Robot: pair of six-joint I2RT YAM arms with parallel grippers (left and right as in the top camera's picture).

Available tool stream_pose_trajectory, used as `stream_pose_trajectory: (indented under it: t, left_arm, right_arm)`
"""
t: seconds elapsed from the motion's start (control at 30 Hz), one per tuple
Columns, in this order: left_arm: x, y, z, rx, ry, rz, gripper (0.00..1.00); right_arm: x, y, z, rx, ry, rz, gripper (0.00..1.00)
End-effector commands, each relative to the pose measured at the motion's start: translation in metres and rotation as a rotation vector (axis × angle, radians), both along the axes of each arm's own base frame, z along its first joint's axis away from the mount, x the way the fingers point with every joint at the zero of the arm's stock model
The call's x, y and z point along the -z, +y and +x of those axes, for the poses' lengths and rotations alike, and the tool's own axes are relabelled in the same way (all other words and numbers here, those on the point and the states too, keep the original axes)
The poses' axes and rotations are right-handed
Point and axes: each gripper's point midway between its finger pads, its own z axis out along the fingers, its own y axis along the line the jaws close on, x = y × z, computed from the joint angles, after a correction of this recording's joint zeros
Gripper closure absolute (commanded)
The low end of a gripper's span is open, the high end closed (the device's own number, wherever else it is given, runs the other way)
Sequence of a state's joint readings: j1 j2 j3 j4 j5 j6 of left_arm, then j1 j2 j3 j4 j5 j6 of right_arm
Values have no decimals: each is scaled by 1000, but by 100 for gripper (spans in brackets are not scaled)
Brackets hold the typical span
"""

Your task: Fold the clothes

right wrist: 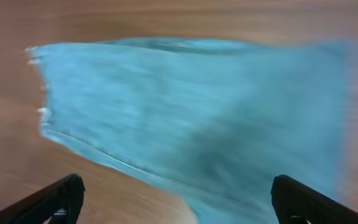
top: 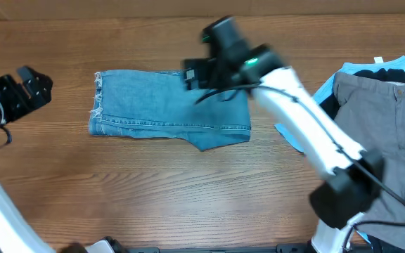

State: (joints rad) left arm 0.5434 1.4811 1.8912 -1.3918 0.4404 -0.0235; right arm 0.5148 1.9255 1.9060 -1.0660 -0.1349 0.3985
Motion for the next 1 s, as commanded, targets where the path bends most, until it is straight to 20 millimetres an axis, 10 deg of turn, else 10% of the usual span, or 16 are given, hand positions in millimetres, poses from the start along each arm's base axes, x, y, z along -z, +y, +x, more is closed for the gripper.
stream_pose_trajectory:
  t: [0.0,0.17,0.53,0.97]
  left_arm:
    - [40,3,24,111,98,11,4]
    - [105,6,59,176,232,-67,11]
    - [242,2,102,311,403,-256,2]
    - [346,-47,111,520,525,-290,2]
  right_arm:
    - [10,-22,-10,20,97,-3,8]
    - [61,-41,-19,51,237,-40,61]
    - [177,-36,-43,31,419,-36,67]
    - [191,-39,-49,33,443,-48,67]
